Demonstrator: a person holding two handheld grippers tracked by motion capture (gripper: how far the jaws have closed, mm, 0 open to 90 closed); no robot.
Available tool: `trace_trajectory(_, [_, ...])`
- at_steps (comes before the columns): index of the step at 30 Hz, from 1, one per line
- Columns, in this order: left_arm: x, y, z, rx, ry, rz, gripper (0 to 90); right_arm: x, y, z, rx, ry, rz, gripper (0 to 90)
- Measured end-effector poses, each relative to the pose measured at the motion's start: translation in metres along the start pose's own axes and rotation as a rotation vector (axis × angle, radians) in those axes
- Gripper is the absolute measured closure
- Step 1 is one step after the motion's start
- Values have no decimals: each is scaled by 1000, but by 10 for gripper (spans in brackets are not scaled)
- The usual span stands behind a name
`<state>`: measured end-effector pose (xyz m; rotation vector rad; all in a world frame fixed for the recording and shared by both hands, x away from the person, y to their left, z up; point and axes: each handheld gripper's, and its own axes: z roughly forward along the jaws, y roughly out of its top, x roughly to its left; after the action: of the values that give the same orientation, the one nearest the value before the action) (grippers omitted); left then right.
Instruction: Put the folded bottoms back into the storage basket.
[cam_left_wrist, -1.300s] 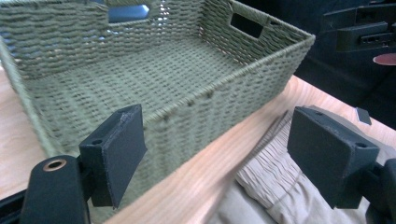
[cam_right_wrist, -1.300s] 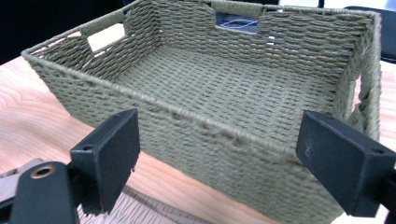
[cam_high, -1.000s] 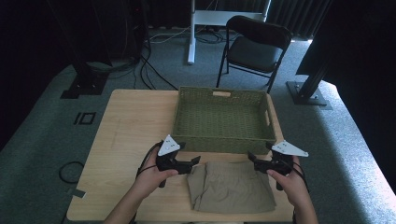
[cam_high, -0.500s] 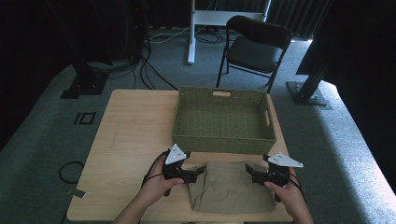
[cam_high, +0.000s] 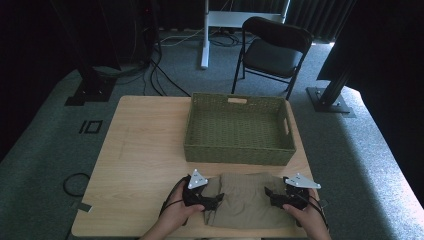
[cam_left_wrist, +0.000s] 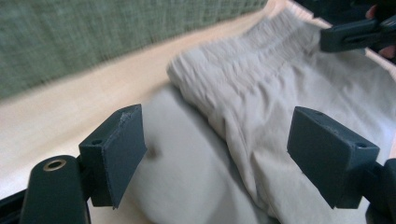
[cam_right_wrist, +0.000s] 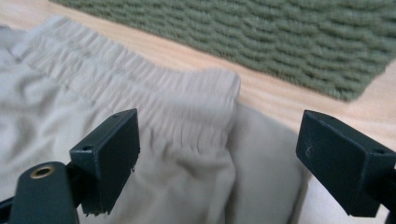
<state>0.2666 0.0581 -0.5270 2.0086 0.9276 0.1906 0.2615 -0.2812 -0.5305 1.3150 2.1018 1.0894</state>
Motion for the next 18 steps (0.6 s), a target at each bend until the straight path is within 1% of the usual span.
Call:
trace_trajectory(2, [0, -2, 2, -3, 8, -7, 202, 0, -2, -1, 7, -4, -1, 131])
trace_trajectory(3, [0, -5, 4, -1, 33, -17, 202, -1, -5, -1, 10, -8, 4, 131])
trace_trajectory(4, [1, -6, 4, 5, 38, -18, 202, -2, -10, -3, 18, -8, 10, 131])
trace_trajectory(6, [1, -7, 5, 12, 51, -18, 202, -1, -13, -3, 23, -14, 16, 131])
trace_trajectory(10, [0, -9, 8, 32, 61, -19, 197, -1, -19, -1, 44, -20, 16, 130])
trace_trajectory(12, [-2, -10, 11, 37, 60, -26, 194, -1, -22, 1, 56, -25, 18, 130])
trace_trajectory(14, [-2, -11, 13, 40, 69, -24, 194, -1, -22, 1, 56, -25, 18, 130])
trace_trajectory(15, [-4, -13, 16, 57, 77, -17, 194, -2, -22, 2, 58, -29, 20, 130])
trace_trajectory(16, [-5, -14, 17, 55, 85, -17, 193, -2, -23, 3, 63, -34, 26, 130])
trace_trajectory(17, [-5, -14, 17, 61, 89, -1, 193, -2, -24, 3, 64, -37, 22, 130])
trace_trajectory(18, [-5, -14, 17, 61, 91, -5, 194, -1, -25, 4, 69, -38, 24, 130])
